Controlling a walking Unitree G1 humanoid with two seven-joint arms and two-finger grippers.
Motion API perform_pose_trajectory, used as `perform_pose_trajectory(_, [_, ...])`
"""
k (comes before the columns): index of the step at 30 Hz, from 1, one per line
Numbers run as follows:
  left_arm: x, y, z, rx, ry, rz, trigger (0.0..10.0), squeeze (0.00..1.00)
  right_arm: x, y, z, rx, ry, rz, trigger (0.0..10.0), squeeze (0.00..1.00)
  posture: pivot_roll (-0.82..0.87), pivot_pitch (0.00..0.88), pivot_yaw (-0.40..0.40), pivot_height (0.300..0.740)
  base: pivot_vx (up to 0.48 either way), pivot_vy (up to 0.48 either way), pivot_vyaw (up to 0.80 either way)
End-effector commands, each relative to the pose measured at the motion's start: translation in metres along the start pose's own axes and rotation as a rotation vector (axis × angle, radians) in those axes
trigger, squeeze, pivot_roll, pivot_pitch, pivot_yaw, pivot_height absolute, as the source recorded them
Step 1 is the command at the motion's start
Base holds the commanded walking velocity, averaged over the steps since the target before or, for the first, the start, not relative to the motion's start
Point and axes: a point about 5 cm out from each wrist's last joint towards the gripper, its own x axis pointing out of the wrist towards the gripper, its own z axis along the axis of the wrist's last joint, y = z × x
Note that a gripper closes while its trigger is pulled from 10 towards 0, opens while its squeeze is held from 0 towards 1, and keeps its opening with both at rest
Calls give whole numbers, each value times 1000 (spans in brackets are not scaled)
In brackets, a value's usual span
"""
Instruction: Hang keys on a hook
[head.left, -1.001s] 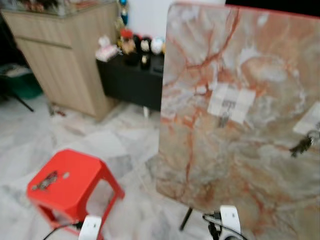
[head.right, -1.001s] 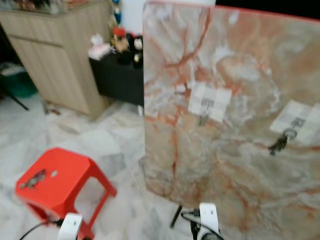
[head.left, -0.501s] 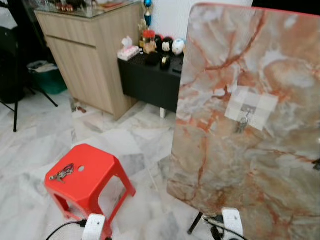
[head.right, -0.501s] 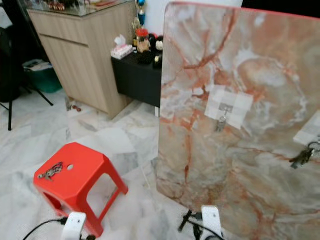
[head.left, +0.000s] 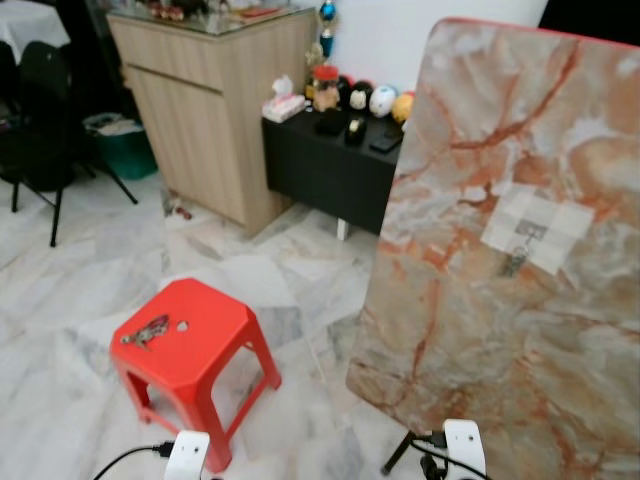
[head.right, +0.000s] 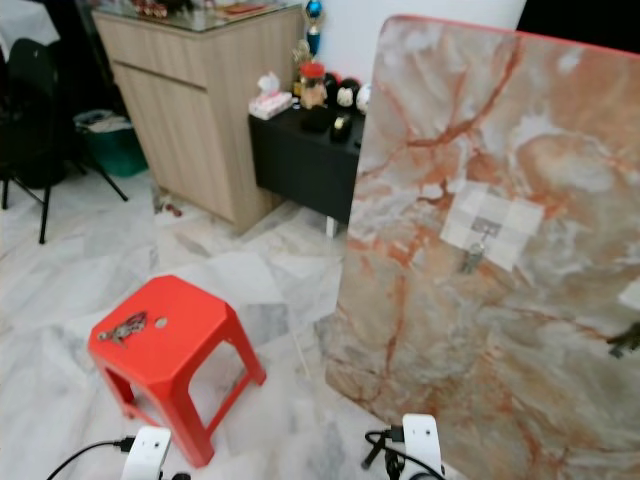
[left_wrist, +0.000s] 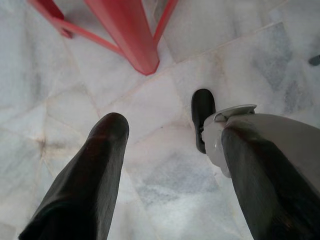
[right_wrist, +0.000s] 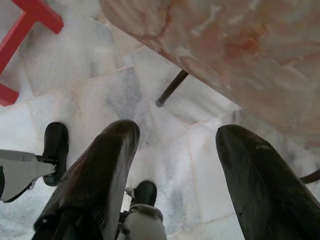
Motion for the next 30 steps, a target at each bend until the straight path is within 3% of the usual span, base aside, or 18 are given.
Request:
perform_pose_trajectory(1, [0, 0, -1, -20, 10, 6, 10000, 0, 0, -1, 1, -7, -2, -5, 10000, 0, 75, 0, -53, 740, 0, 0, 513])
perform_pose_trajectory(7, [0, -1, -1, -21, 9, 5, 10000, 0, 0, -2, 1, -3, -2, -5, 10000, 0, 74, 0, -54, 740, 0, 0, 504])
perform_pose_trajectory(14, [0, -2, -1, -39, 12, 5, 10000, 0, 0, -1, 1, 22, -9, 2, 10000, 0, 78, 0, -56, 740, 0, 0, 0])
perform_pose_trajectory(30, [0, -1, -1, -44, 14, 6, 10000, 0, 0, -1, 2, 0, -10, 9, 10000, 0, 79, 0, -56, 740, 0, 273, 0])
